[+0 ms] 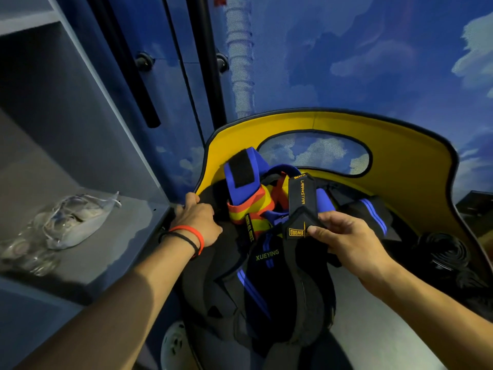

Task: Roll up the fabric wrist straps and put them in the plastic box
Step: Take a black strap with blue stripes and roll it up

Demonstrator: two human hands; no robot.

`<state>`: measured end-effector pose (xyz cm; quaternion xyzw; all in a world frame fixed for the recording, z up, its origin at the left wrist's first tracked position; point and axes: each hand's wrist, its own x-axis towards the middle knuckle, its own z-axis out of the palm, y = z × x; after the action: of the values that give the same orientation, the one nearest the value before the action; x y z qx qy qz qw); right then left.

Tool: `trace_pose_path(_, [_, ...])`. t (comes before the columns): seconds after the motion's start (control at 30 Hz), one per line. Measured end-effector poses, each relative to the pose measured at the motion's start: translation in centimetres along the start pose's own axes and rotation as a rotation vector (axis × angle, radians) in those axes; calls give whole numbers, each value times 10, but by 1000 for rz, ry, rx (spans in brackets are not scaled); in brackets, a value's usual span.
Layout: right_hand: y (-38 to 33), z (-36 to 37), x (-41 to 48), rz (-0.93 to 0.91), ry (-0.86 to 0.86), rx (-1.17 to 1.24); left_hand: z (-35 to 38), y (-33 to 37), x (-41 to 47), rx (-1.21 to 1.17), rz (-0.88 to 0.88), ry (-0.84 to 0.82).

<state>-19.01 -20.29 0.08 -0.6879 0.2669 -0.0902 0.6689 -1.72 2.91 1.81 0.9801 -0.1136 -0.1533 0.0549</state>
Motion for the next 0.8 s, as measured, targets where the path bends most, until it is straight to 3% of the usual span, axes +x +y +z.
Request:
trace_pose_path(0.13, [-6,4,-3,12,-27,76,-1,-5,-4,-77,-39,-12])
trace_pose_path(0.27, [-10,7,-5,-24,17,35,-4,13,-22,-269,130,138])
trace_pose_path(0.4, [-14,9,-6,-165,92,-214,3,43,-53,-701,313,287])
trace_pose_path(0.53, [-24,15,-8,-113,72,-203,25,69,-68,-1083,339,206])
trace_pose_path(0.63, [-32,13,-8,-51,73,-167,34,80,-72,-1128,340,152])
trace_pose_path(0.8, [-33,3,-5,-3,92,-249,41,85,-85,-1001,451,68])
